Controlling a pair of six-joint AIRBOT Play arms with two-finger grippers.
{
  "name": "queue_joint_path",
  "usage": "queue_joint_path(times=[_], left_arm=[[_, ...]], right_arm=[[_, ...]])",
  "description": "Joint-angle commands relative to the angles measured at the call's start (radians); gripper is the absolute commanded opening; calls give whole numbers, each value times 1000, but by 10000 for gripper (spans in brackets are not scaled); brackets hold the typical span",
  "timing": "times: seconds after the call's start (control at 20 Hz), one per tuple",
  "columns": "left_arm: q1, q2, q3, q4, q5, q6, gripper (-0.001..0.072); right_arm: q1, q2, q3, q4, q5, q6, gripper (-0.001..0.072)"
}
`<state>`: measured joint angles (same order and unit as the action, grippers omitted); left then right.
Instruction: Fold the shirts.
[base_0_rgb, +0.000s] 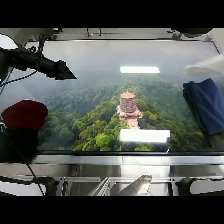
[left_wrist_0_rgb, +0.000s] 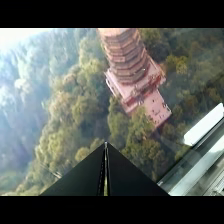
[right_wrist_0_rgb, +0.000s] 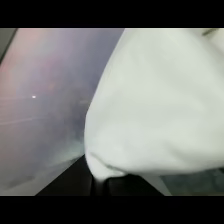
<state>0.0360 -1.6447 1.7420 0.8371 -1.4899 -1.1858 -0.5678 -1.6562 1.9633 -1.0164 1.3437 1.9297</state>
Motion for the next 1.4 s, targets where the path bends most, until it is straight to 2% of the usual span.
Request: queue_joint_path(times=[0.0, 0.2, 0.35, 0.55, 0.8, 1.05, 1.25, 1.35], left_arm=[[0, -1, 0, 1, -4, 0, 10], [0, -1, -1, 1, -13, 0, 10], [0, -1, -1, 1, -30, 0, 10], [0, -1, -1, 1, -30, 8, 10], [0, -1, -1, 1, -40, 11, 10], [0, -1, -1, 1, -40, 11, 10], [-16, -1, -1, 1, -37, 11, 10], [-35, -1, -1, 2, -37, 16, 10]], right_arm=[[-70, 47, 1, -196, 211, 100, 23], [-78, 55, 1, -213, 264, 98, 22], [-78, 66, 2, -169, 277, 89, 23], [-92, 75, 2, -177, 407, 86, 23], [-124, 104, 2, -196, 465, 79, 23], [-156, 108, -10, -224, 499, 3, 23], [-155, 117, -123, -246, 498, -49, 23], [-156, 139, -246, -337, 493, -54, 23]])
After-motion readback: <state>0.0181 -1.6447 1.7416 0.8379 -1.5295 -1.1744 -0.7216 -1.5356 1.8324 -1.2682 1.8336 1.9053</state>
